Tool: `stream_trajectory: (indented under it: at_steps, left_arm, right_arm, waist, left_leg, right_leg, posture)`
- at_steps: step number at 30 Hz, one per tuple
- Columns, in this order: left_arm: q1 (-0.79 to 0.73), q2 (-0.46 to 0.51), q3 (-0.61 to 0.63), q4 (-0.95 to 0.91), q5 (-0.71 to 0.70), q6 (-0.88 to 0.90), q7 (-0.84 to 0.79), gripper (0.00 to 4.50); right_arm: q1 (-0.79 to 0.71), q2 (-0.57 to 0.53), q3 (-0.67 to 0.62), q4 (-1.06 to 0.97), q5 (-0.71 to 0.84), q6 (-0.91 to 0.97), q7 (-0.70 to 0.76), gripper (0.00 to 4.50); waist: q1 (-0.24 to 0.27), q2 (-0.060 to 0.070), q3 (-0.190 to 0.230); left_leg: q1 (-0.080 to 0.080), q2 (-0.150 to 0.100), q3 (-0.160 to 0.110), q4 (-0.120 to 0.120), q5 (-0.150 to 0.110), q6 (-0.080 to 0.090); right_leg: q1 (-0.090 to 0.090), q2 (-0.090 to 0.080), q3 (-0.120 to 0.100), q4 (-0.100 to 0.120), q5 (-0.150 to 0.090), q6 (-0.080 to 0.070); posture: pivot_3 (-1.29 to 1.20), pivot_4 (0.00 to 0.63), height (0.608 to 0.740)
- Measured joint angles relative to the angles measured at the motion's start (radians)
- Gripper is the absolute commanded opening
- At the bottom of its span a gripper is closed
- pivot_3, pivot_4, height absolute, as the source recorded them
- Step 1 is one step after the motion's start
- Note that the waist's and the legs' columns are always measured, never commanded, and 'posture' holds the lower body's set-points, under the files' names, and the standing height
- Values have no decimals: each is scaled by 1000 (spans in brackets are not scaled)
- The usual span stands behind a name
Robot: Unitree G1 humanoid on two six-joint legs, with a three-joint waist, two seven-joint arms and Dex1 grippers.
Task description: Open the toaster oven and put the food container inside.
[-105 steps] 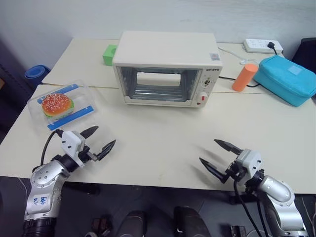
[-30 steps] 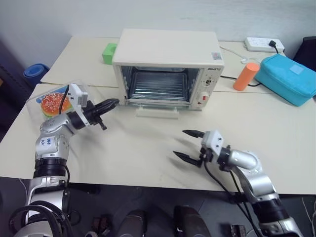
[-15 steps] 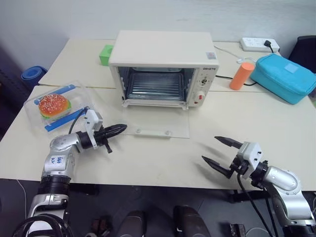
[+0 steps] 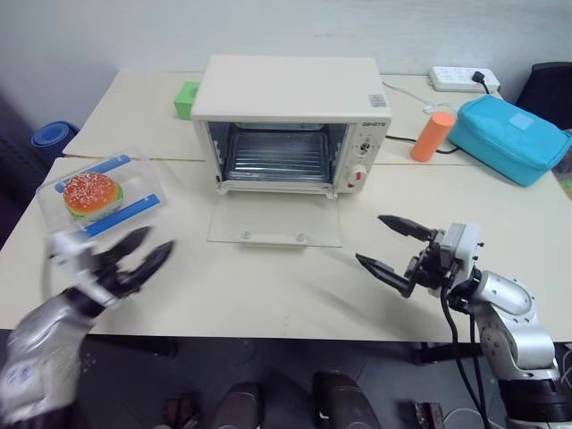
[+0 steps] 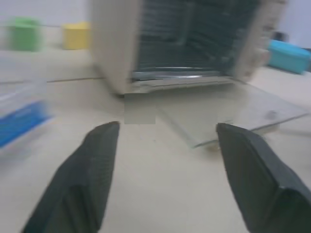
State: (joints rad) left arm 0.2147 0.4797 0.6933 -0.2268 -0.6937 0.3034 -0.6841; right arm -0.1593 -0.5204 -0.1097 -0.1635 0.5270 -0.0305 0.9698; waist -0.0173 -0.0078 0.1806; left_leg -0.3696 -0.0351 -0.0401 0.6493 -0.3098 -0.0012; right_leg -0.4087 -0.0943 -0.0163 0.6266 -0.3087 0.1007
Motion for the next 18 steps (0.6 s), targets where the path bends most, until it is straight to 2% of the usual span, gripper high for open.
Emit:
stream_trajectory:
  at_steps: [3, 6, 10, 14, 18]
  left_arm:
    - [110, -64, 133, 15, -31, -16, 69, 4486]
    - [138, -91, 241, 76, -73, -25, 131, 4486]
    - [113, -89, 276, 85, -121, -17, 196, 4486]
    - [17, -12, 271, 93, -165, 109, 360, 4486]
    - [-142, 116, 260, 137, -235, 258, 485, 4486]
  right_arm:
    - [-38, 40, 36, 8, -20, -33, 6, 4500]
    - [-52, 66, 70, 9, -41, -57, 12, 4500]
    - [-61, 74, 82, 8, -52, -68, 12, 4500]
    - [-61, 75, 86, 7, -50, -74, 19, 4500]
    - [-61, 77, 84, -9, -11, -45, 18, 4500]
  waist:
    - [16, -1, 0]
    - [37, -2, -1]
    - [45, -2, -1]
    - [39, -3, -2]
    - [37, -4, -2]
  left_leg:
    - [0, 0, -1, 1, -1, 2]
    - [-1, -1, -2, 2, -4, 6]
    - [0, -2, -4, 2, -4, 7]
    - [0, -1, -4, 1, -4, 6]
    - [-1, -1, -5, 1, -3, 4]
  right_leg:
    - [1, 0, -1, -1, 0, 0]
    - [2, -1, -2, -1, 0, 0]
    - [4, -2, -2, -3, 0, 0]
    - [2, -1, -2, -1, 0, 0]
    - [1, 0, -2, 1, 0, 0]
  posture:
    - [0, 150, 740]
    - [0, 150, 740]
    - [0, 150, 740]
    - [0, 150, 740]
    - [0, 150, 740]
